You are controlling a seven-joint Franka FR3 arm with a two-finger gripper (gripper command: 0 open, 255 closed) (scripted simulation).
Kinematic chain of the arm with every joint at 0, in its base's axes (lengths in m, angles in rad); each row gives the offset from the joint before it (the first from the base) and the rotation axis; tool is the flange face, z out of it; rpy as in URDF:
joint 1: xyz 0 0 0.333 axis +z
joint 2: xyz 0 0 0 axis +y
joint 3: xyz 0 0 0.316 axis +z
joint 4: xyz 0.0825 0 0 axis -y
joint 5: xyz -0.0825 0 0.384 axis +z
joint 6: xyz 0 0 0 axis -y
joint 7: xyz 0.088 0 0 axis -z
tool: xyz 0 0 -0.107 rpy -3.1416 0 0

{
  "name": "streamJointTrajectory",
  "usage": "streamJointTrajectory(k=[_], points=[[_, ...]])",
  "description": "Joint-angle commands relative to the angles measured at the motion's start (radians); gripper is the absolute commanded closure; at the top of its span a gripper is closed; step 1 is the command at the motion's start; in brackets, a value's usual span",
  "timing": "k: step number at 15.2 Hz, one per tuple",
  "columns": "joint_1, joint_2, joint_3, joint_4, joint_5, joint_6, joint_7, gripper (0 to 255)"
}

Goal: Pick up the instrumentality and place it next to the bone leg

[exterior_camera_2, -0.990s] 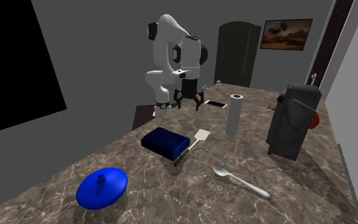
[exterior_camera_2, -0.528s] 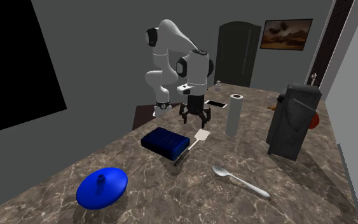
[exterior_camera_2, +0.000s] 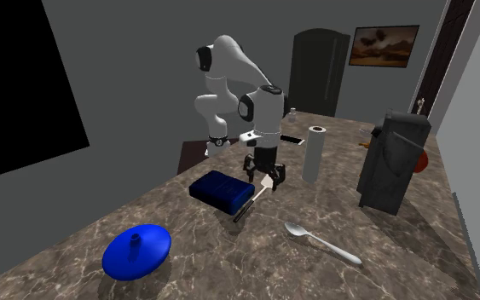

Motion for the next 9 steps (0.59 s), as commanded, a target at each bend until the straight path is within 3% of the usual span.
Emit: streamJointTrajectory(k=[1,9], points=[[0.000,0.015,-0.003,-0.007,-0.005,0.022,0.003,0],[0.001,0.026,-0.005,-0.013,-0.010,0.038,0.006,0]])
